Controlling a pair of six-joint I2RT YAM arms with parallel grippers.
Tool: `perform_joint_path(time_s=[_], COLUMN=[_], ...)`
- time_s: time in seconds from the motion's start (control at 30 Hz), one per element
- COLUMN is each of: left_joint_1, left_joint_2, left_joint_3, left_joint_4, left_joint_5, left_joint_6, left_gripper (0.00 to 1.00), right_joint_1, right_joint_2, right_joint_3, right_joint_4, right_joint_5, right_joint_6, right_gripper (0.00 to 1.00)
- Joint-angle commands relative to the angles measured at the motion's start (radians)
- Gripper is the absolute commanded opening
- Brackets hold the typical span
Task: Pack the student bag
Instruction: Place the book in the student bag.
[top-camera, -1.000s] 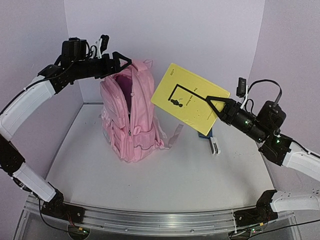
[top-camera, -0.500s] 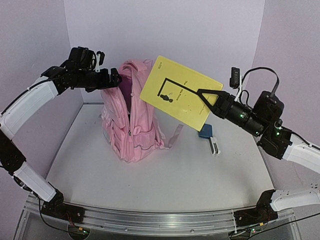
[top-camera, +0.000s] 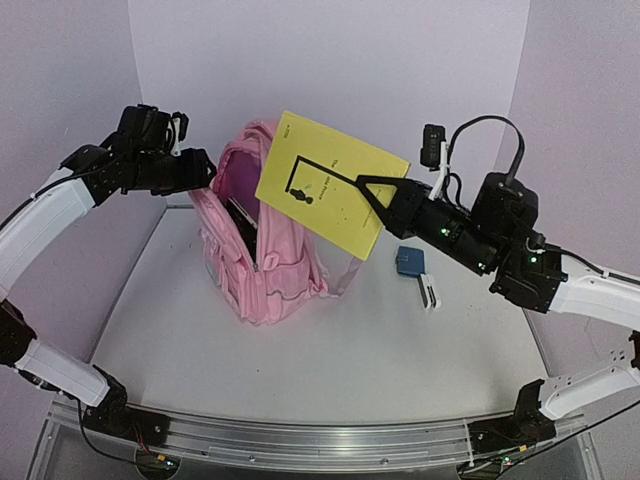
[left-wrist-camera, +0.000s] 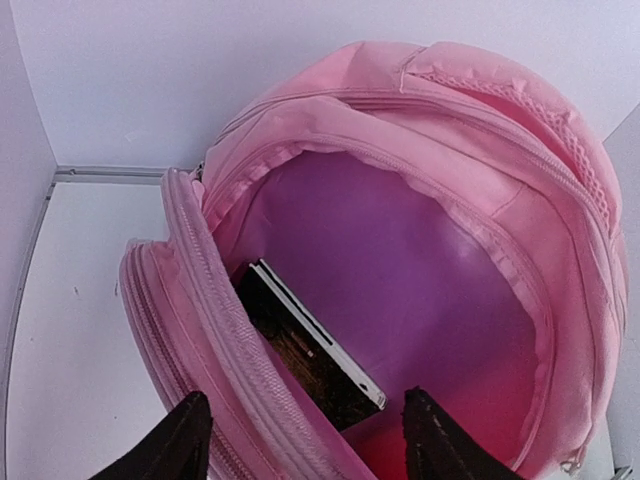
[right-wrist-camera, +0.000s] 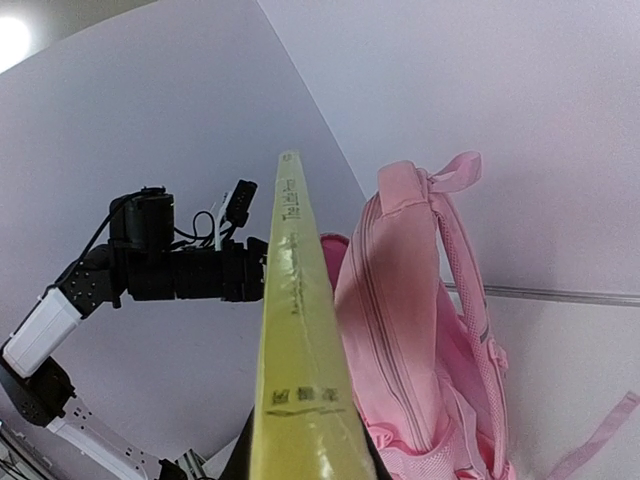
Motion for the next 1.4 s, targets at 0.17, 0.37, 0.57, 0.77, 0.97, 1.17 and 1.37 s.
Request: perform_joint_path(time_s=[0.17, 0.37, 0.57, 0.77, 0.97, 1.17, 1.37], left_joint_1=[0.013, 0.014, 0.014, 0.014, 0.014, 0.014, 0.013], left_joint_2=[-0.120, -0.162, -0.200, -0.212, -0.209, -0.210, -0.204], left_joint_3=[-0.112, -0.155, -0.165, -0.150, -0.131, -0.121, -0.115], left_joint_4=[-0.078, -0.085, -0.055, -0.030, -0.013, 0.009, 0.030], left_joint_5=[-0.073, -0.077, -0.027, 0.049, 0.102, 0.152, 0.216], left_joint_6=[-0.016, -0.009, 0.062, 0.127, 0.154, 0.148, 0.127], left_gripper=[0.36, 0.10, 0.00, 0.00, 0.00, 0.00, 0.00], right_joint_1=[0.139, 0.201, 0.230, 0.230, 0.229, 0.202, 0.152], right_joint_2=[0.138, 0.303, 0.486, 0.657, 0.814, 0.938, 1.028], right_joint_3=[0.212, 0.399, 0.624, 0.826, 1.013, 1.136, 1.246], right_joint_4=[0.062, -0.103, -0.287, -0.474, -0.611, -0.645, -0.645], right_joint_5=[0.226, 0.423, 0.518, 0.535, 0.555, 0.548, 0.406], right_joint_6=[-0.145, -0.168, -0.155, -0.150, -0.172, -0.203, -0.236], right_gripper=[0.00, 0.00, 0.00, 0.00, 0.00, 0.01, 0.18])
